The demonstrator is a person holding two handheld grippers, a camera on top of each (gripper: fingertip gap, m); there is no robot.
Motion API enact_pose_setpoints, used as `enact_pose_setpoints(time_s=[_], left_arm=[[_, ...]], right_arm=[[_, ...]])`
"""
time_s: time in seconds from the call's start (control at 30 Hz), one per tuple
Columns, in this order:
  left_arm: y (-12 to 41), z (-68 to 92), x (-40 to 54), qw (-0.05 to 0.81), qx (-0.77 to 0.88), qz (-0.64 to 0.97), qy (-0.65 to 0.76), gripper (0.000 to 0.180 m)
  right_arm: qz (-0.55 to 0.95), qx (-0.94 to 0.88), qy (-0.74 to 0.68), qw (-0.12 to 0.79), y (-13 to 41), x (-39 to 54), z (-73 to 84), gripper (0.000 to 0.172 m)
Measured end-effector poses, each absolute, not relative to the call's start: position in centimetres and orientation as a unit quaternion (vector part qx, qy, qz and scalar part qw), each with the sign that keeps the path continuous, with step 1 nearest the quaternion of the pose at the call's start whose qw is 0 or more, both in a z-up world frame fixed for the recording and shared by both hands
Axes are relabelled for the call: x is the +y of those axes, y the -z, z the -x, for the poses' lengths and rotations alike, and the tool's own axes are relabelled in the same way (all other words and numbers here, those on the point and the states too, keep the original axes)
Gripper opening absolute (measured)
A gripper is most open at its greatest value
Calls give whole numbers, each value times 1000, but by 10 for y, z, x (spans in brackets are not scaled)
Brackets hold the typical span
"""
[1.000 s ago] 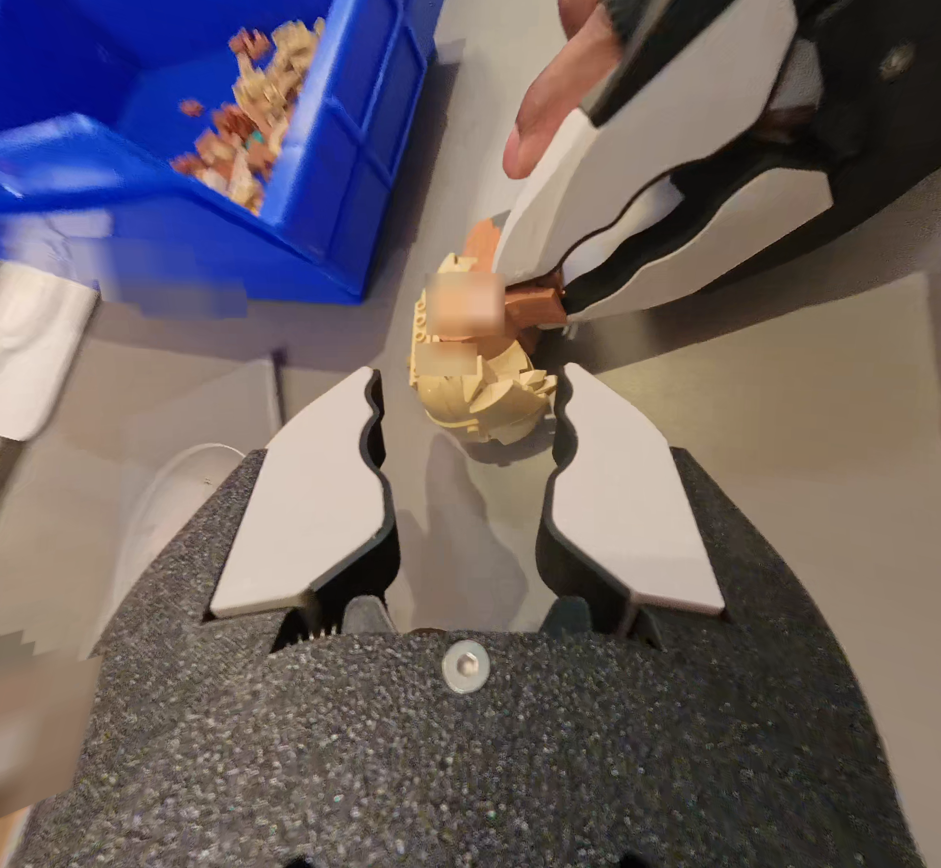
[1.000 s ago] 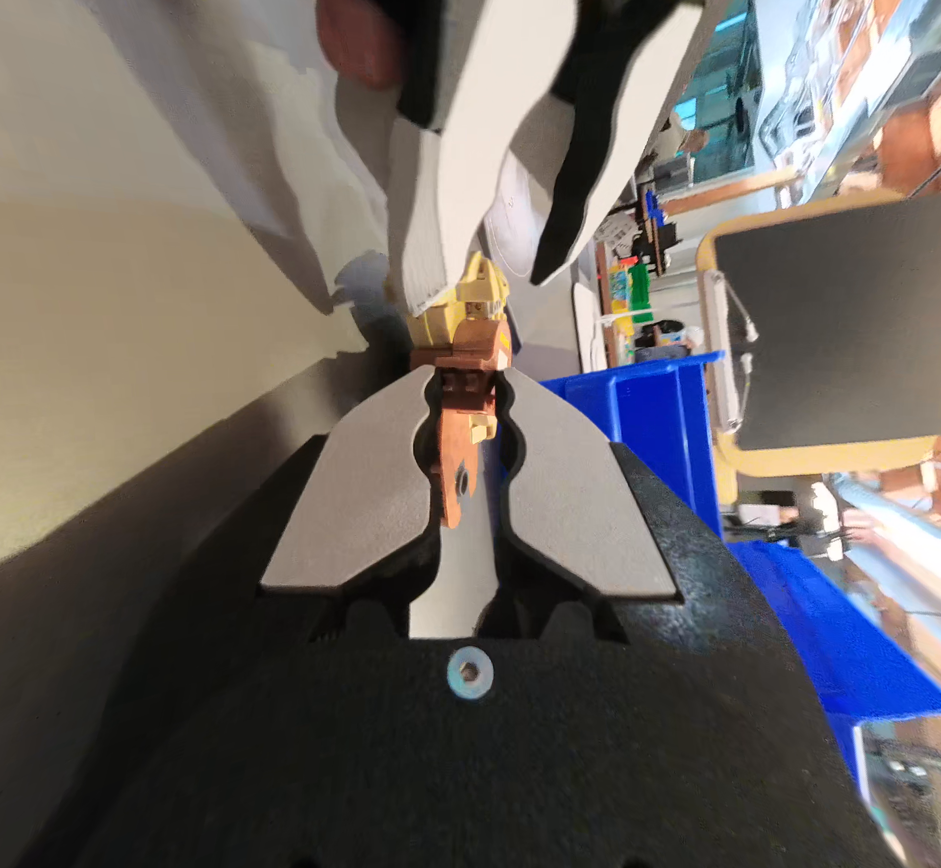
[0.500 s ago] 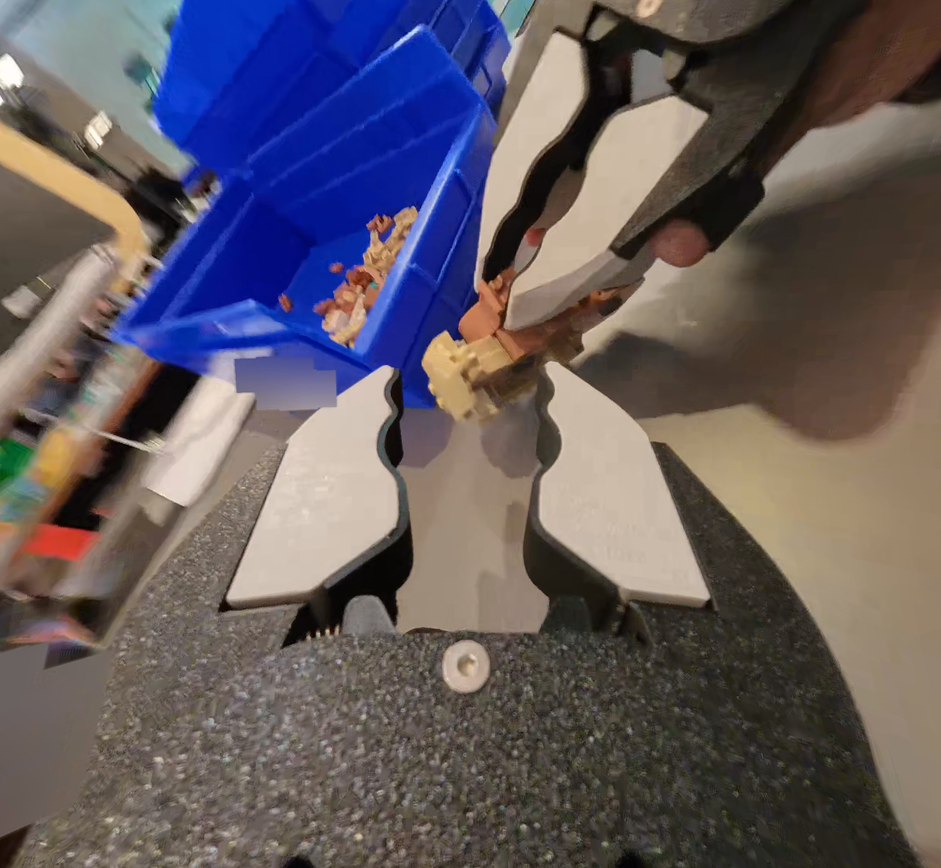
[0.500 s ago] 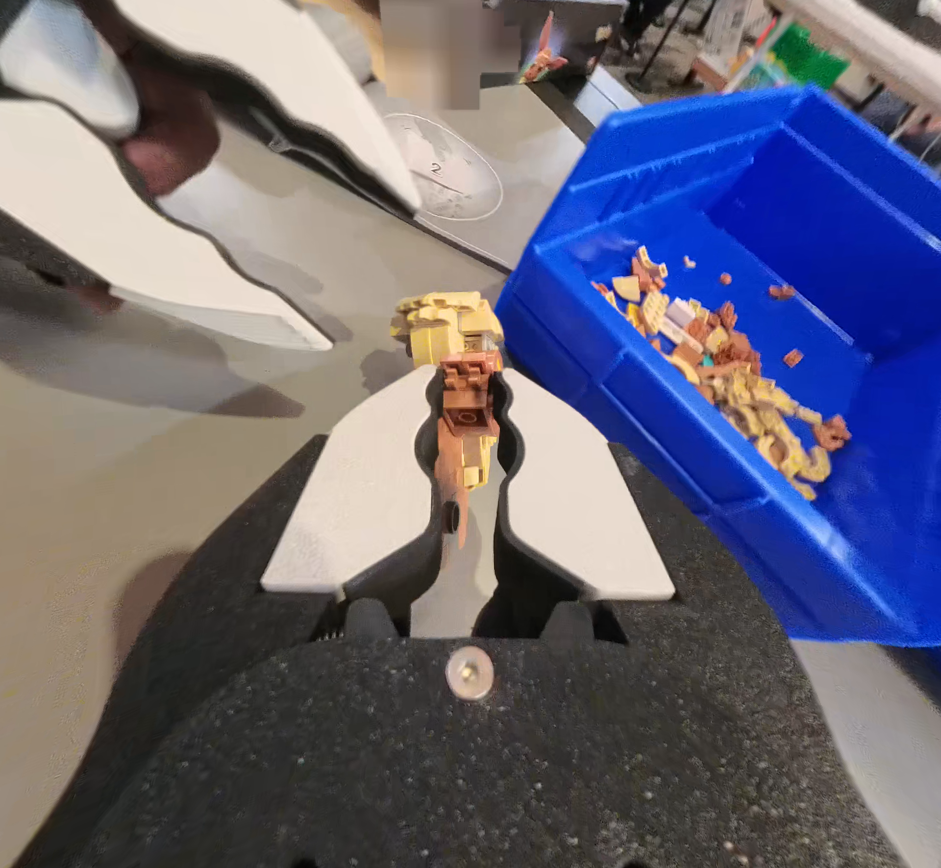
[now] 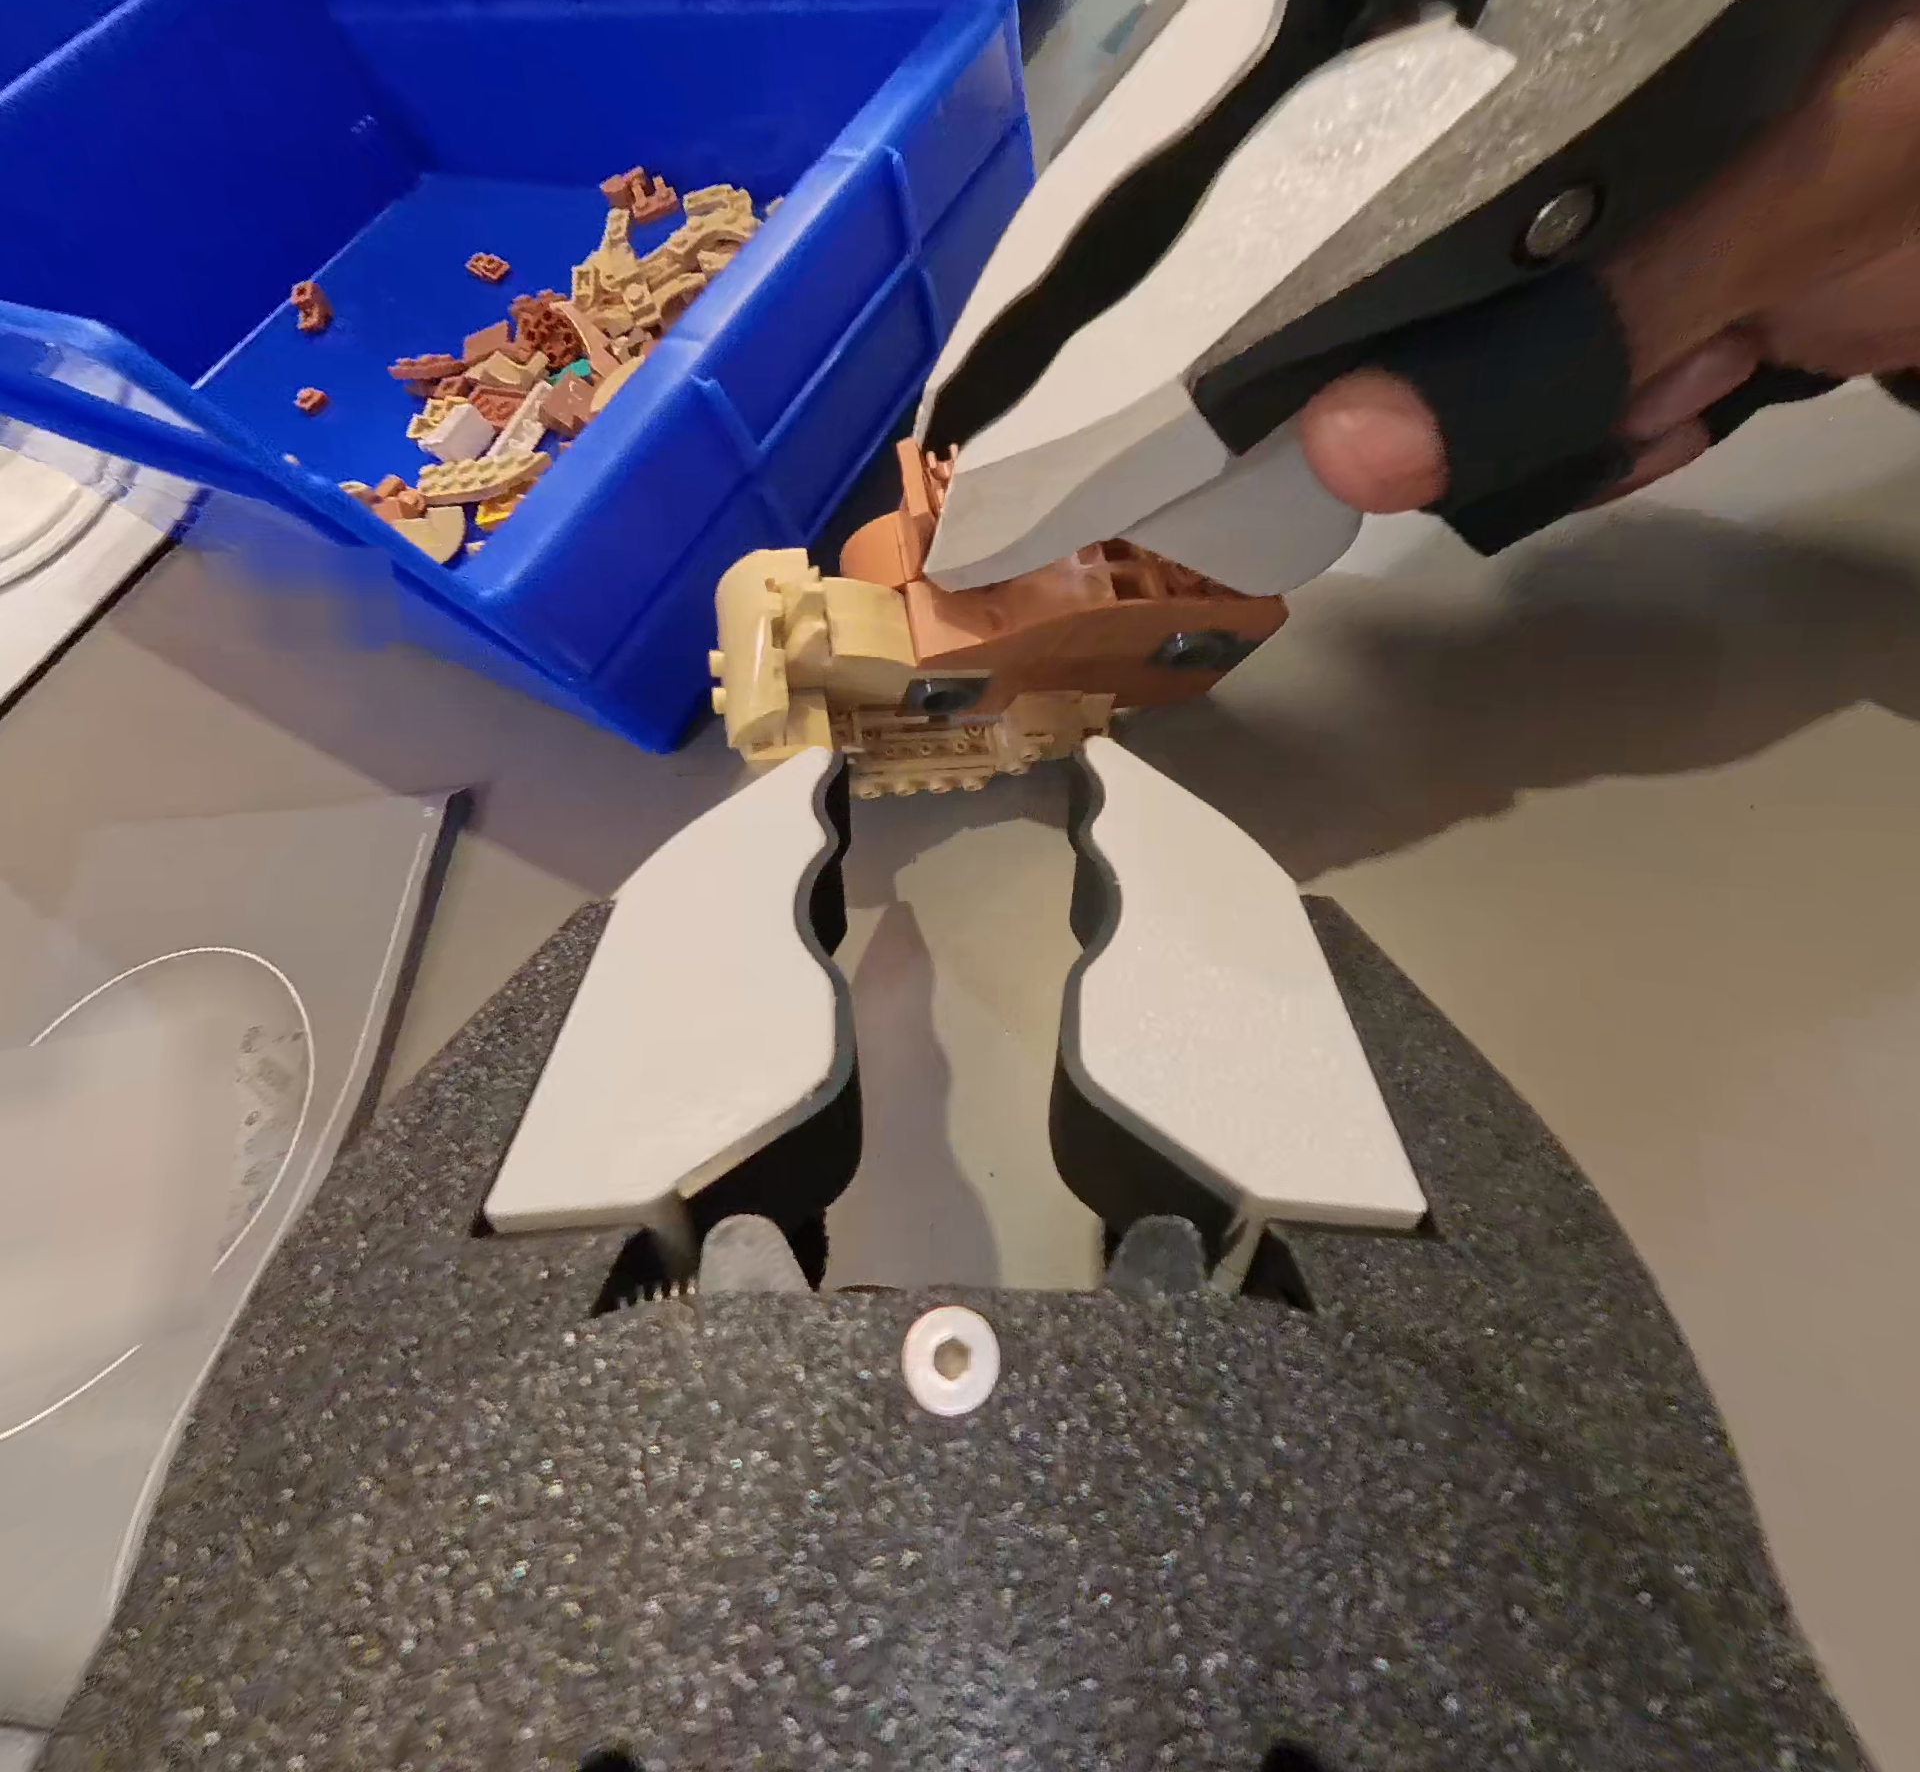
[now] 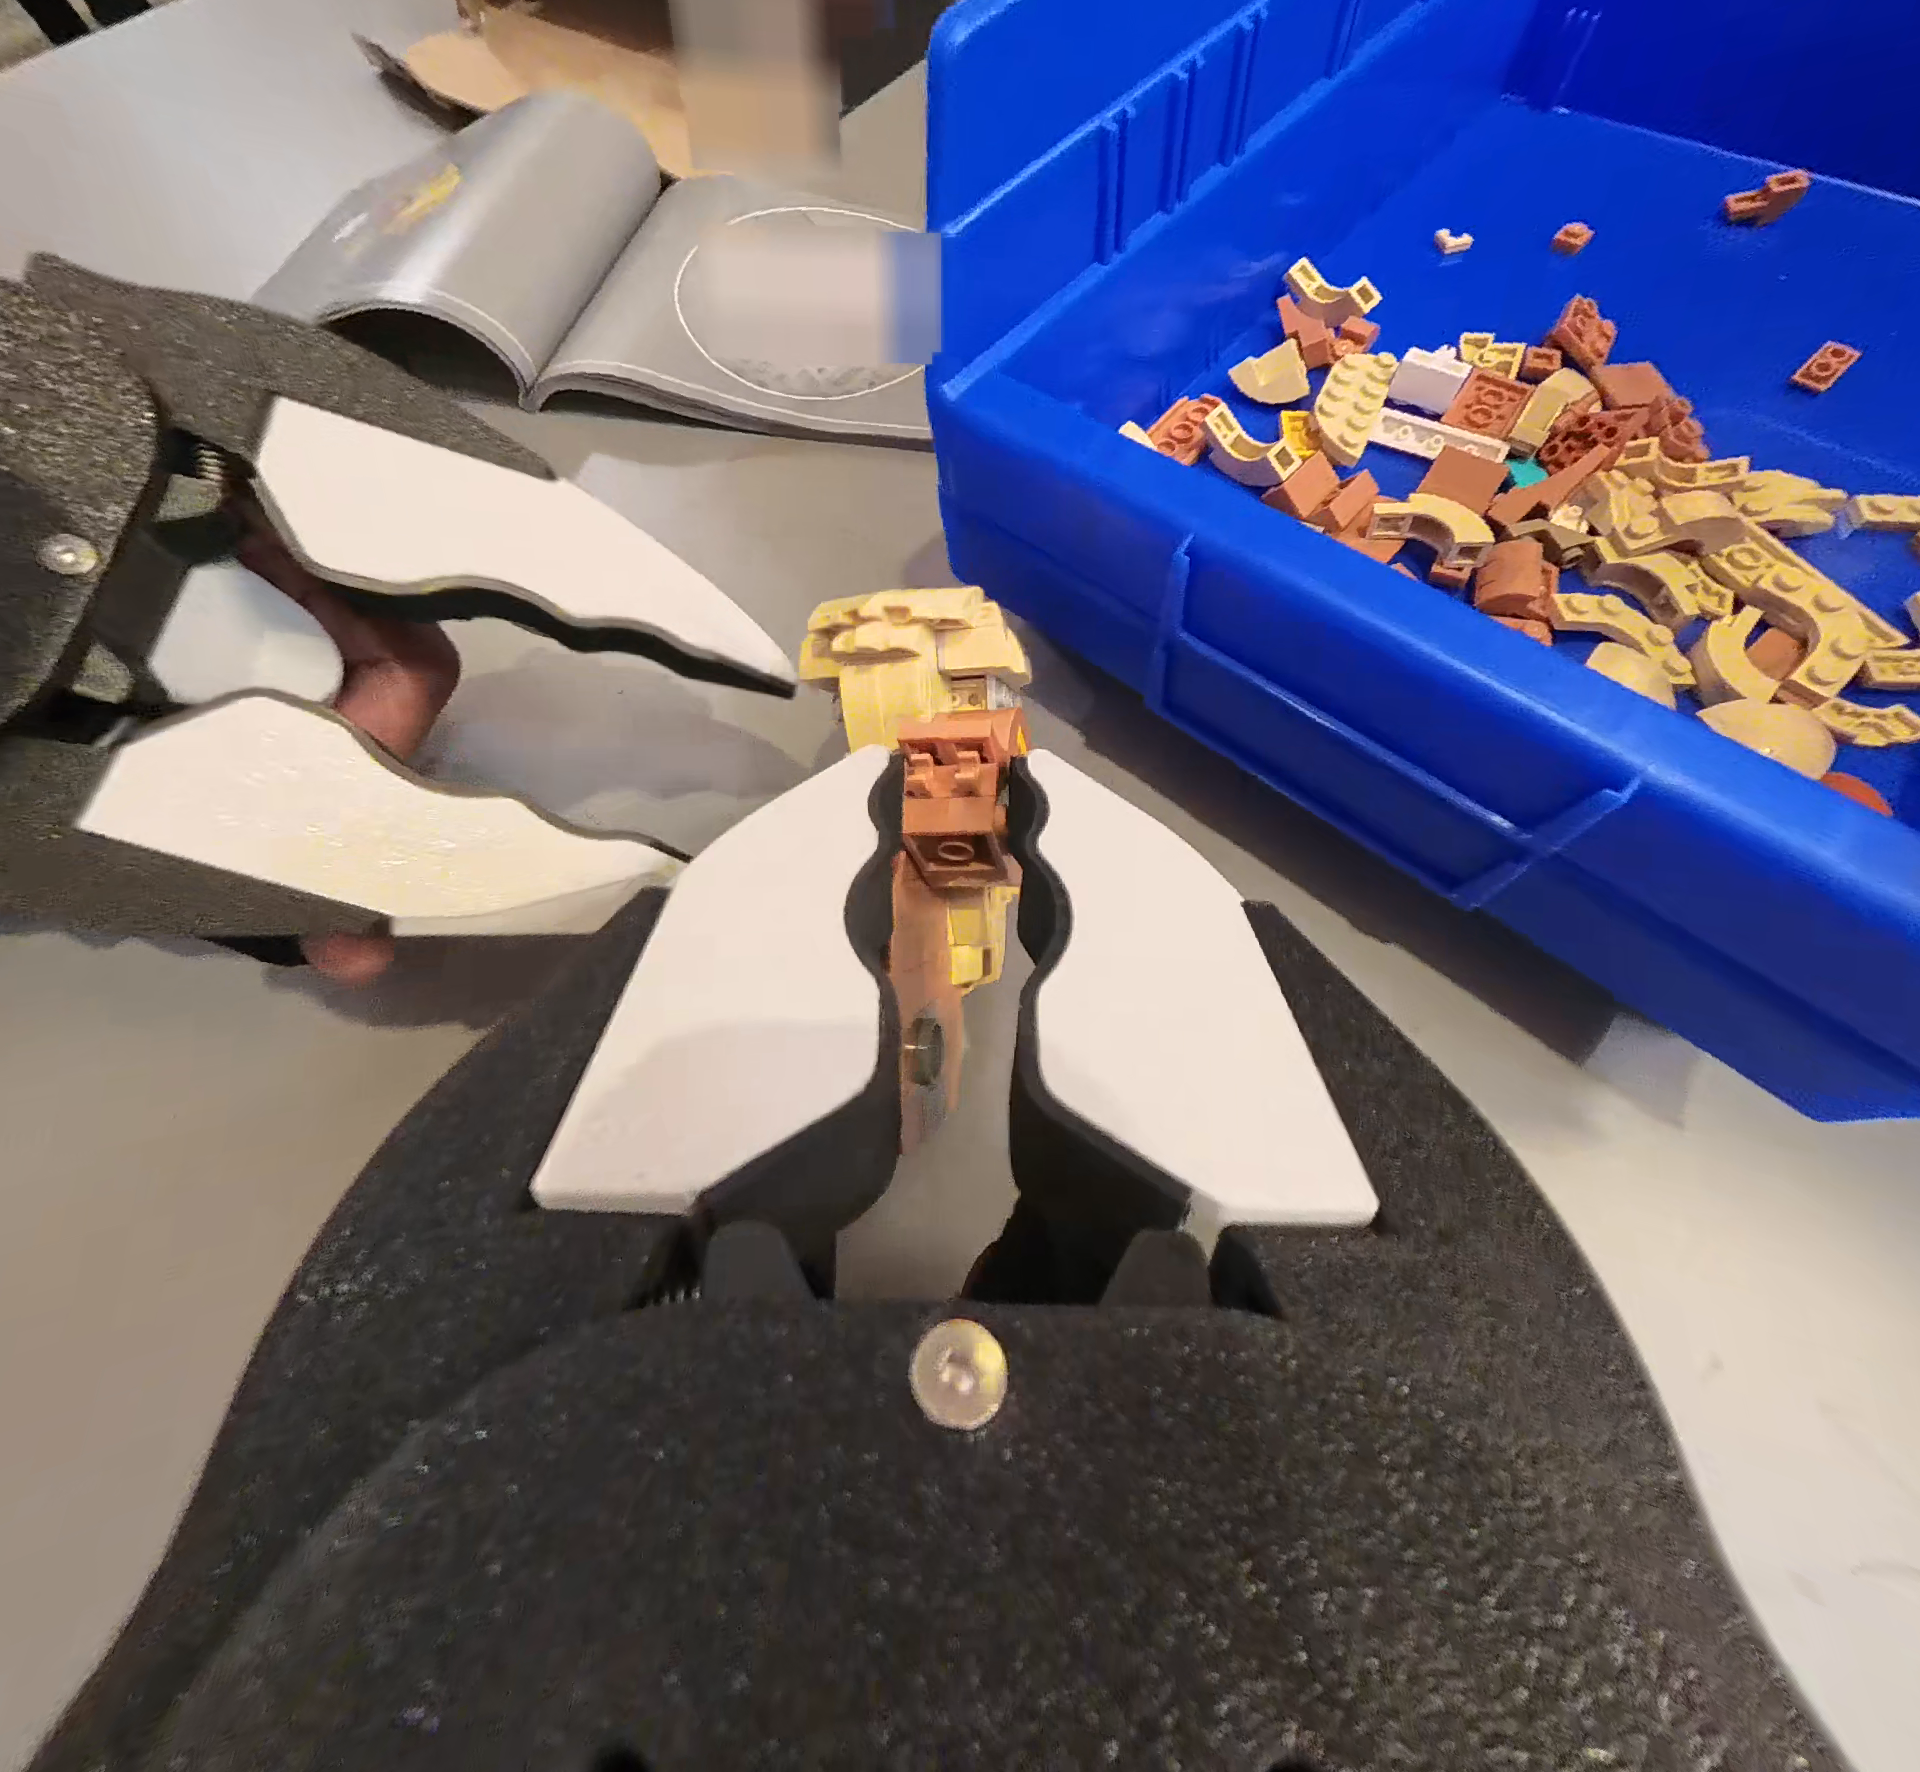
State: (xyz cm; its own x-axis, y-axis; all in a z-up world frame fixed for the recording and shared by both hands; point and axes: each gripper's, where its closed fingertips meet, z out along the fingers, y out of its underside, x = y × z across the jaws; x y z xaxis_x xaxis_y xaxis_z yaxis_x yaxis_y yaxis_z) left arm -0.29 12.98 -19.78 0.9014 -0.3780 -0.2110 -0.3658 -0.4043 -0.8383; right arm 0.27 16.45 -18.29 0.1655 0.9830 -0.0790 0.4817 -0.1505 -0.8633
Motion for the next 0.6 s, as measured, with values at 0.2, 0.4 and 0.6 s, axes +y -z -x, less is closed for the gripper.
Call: enact_pose_setpoints(time_s=[0.2,0.4,0.6], left_arm=[[207,2,133,486,220,846,1,40],[203,-8,131,487,189,850,67,44],[206,-12,124,474,227,847,82,47]], right_arm=[[671,-560,-343,343,181,168,-3,22],[691,-549,-341,326,184,165,-2,17],[696,-534,-366,311,184,149,-5,18]])
